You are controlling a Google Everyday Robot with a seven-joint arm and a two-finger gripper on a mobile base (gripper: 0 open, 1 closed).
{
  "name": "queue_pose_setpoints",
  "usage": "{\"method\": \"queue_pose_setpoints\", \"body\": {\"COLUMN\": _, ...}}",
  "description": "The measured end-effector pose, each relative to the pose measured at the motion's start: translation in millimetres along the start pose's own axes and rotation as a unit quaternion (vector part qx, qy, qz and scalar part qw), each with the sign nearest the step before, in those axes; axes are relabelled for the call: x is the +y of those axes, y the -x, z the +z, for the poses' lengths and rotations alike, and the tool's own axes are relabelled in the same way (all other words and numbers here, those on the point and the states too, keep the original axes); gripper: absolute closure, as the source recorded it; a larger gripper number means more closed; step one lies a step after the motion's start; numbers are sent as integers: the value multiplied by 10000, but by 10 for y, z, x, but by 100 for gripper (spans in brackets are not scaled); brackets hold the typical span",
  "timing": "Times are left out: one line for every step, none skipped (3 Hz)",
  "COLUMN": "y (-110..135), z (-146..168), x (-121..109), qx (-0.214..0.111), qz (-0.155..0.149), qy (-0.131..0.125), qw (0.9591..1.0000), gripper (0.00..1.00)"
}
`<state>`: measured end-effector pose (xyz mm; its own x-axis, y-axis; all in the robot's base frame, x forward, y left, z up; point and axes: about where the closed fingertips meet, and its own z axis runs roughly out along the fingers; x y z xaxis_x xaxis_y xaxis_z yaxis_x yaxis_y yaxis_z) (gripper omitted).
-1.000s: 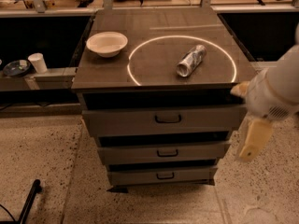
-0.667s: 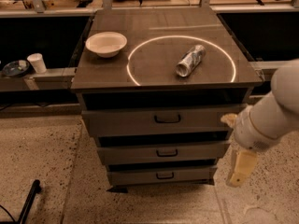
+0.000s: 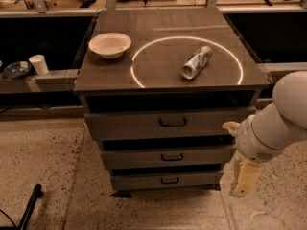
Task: Open middle drawer
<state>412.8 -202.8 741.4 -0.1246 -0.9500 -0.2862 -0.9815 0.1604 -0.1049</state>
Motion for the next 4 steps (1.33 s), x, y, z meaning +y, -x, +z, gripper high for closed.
{"method": "queue_pose_setpoints", "body": {"y": 32, "z": 236, "x": 49, "qx": 145, "qz": -642, "qy": -123, "qw": 9978, "gripper": 0}}
{"method": "queue_pose_setpoints", "body": {"y": -2, "z": 595, "x": -27, "qx": -71, "qz": -979, "qy": -353, "qw": 9945, "gripper": 0}}
{"method": "queue_pose_setpoints", "body": {"y": 41, "z": 628, "x": -86, "qx": -101, "qz": -1089, "qy": -380, "qw": 9933, "gripper": 0}}
{"method": "queue_pose_setpoints", "body": {"y": 76, "z": 830, "x": -22, "qx": -102, "qz": -1411, "qy": 128, "qw": 9899, "gripper": 0}}
